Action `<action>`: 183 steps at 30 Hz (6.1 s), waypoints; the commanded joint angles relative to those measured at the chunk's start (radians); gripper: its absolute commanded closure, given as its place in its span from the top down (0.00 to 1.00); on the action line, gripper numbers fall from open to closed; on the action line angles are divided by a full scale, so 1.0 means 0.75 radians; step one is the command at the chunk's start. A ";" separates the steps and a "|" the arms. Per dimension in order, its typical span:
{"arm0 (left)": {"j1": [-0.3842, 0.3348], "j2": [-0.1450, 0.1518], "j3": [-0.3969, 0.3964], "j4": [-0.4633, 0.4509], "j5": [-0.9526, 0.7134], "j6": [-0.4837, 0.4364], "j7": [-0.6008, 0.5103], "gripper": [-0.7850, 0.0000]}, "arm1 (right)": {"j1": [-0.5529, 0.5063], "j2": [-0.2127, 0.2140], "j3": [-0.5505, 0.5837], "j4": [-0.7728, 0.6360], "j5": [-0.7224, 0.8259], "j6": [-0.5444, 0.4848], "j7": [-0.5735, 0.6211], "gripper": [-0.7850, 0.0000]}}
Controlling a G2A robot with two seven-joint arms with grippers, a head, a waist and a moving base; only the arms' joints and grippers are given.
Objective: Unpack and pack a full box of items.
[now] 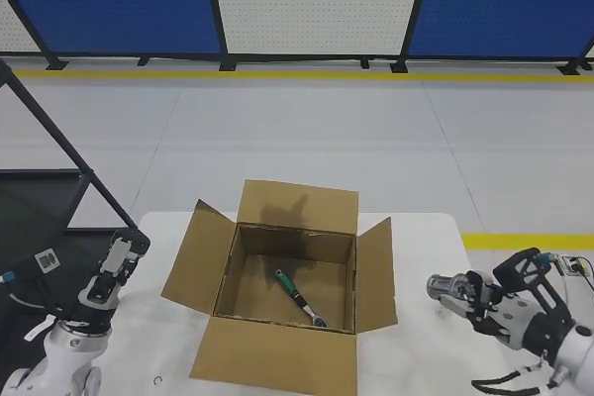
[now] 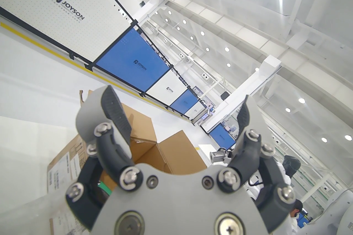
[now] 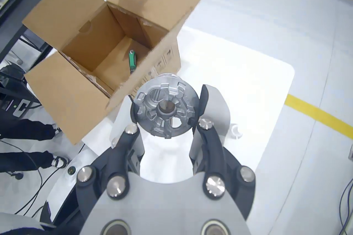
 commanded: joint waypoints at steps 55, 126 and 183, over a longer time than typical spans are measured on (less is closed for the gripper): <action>0.000 0.000 0.000 0.000 0.000 0.000 0.000 1.00 | 0.454 0.035 -0.738 0.883 -0.564 0.224 -0.029 0.16; 0.000 0.000 0.000 0.000 0.000 0.000 0.000 1.00 | 0.918 0.013 -1.098 0.326 -0.505 0.264 -0.208 1.00; -0.015 0.021 -0.144 0.068 -0.228 -0.027 -0.147 1.00 | 1.545 -0.671 -2.081 1.862 -0.134 0.376 -0.112 0.87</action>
